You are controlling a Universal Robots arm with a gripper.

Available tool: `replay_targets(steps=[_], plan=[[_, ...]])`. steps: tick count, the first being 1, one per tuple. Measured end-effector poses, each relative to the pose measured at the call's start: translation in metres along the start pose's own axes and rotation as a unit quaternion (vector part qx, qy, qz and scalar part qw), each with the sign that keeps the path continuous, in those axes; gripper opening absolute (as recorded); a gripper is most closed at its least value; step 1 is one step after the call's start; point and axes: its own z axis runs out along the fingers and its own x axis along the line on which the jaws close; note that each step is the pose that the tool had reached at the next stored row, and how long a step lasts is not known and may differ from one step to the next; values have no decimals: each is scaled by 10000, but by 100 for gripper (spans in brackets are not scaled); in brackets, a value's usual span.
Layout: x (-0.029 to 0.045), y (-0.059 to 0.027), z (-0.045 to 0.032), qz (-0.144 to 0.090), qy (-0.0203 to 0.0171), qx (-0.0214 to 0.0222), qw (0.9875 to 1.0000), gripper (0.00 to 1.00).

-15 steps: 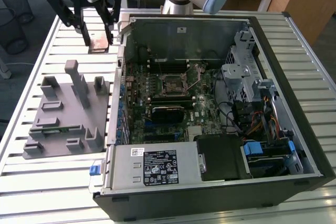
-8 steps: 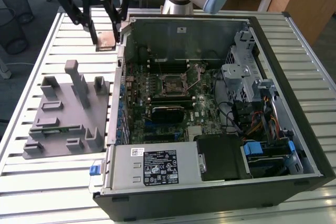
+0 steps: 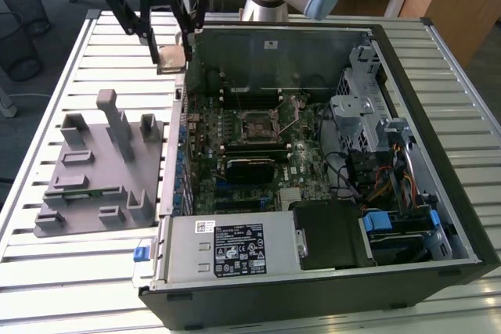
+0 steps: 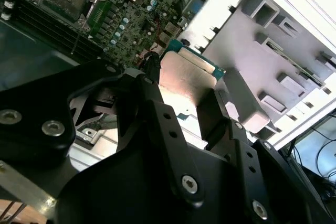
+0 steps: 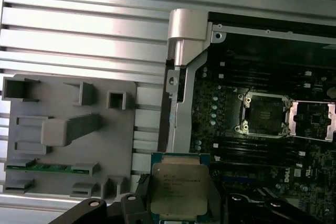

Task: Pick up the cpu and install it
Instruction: 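Pick up the cpu and move it towards the insertion slot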

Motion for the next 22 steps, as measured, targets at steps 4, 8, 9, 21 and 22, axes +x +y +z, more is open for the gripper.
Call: replay_targets(steps=[4, 8, 9, 21, 22], plan=[[-102, 9, 3, 0, 0, 0, 10000, 53], [-208, 14, 6, 0, 0, 0, 10000, 53], [-235, 15, 6, 0, 0, 0, 10000, 53], [-523, 72, 16, 0, 0, 0, 10000, 53], [-543, 78, 16, 1, 0, 0, 10000, 53]])
